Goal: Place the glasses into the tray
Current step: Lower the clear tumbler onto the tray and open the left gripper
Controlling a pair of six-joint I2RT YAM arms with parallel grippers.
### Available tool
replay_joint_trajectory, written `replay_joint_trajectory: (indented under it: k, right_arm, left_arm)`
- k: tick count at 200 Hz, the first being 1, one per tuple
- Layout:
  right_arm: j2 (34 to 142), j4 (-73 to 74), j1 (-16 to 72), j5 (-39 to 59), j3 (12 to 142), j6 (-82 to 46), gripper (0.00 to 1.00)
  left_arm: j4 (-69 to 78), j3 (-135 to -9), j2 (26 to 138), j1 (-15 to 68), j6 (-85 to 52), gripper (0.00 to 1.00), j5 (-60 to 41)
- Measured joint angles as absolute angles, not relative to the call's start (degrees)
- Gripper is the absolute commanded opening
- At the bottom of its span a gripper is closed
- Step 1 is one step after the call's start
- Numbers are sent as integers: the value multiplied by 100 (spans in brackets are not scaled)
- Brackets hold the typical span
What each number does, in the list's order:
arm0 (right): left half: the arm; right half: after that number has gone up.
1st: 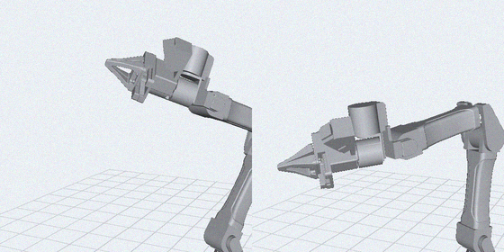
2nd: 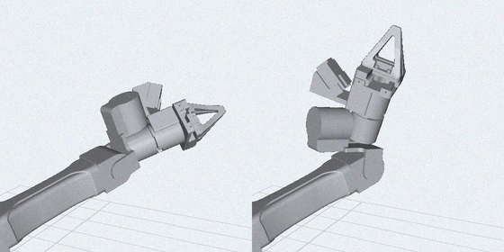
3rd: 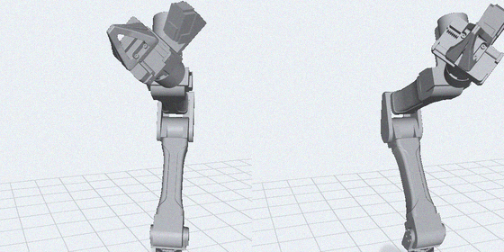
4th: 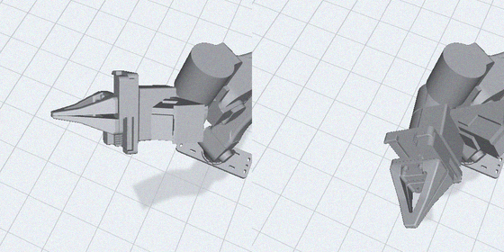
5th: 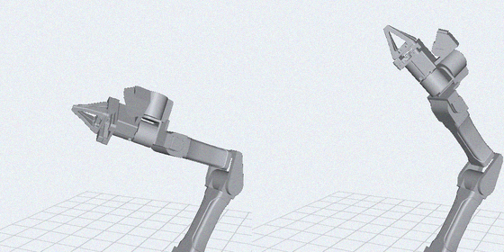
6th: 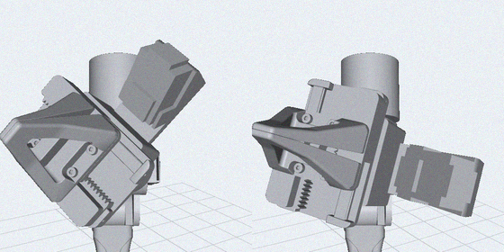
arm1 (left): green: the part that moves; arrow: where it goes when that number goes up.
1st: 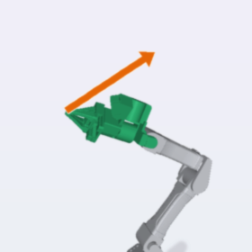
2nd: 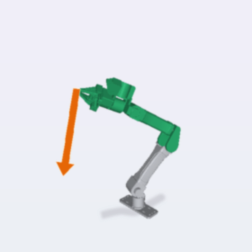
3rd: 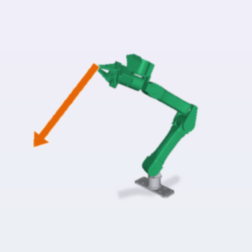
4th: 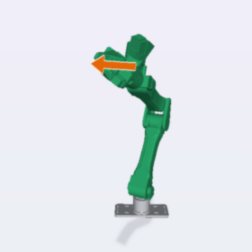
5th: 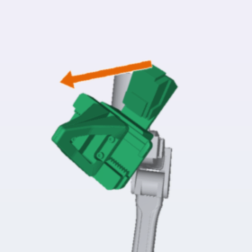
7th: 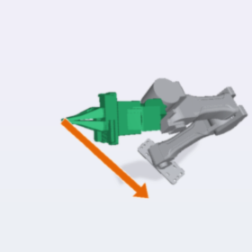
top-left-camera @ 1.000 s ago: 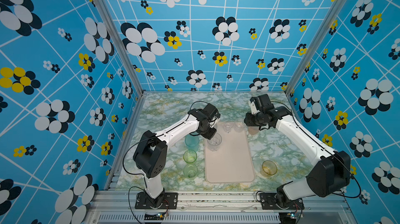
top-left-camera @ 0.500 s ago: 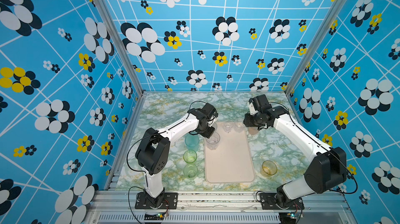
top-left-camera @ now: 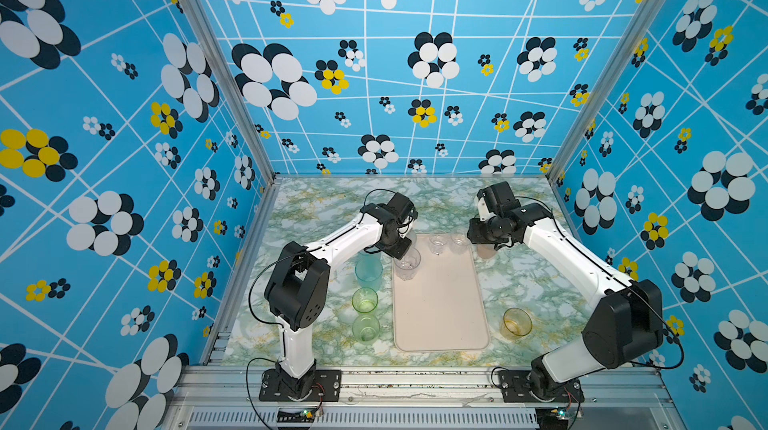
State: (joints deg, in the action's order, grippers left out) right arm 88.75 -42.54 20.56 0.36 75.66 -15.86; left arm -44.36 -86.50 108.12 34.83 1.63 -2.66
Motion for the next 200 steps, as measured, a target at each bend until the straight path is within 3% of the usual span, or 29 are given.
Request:
replay_joint_trajectory:
  k: [63, 134, 200]
  right_arm:
    - [8890, -4254, 2047, 36, 7566, -1586, 39]
    - [8892, -4254, 2045, 38, 7566, -1586, 40]
    - [8877, -4259, 2040, 34, 7546, -1586, 41]
  left_arm:
    - [-4676, -8934, 10982, 3483, 255, 3, -257]
    - [-4897, -8934, 10984, 3487, 261, 26, -255]
    - [-4932, -8932, 10960, 3487, 257, 31, -255]
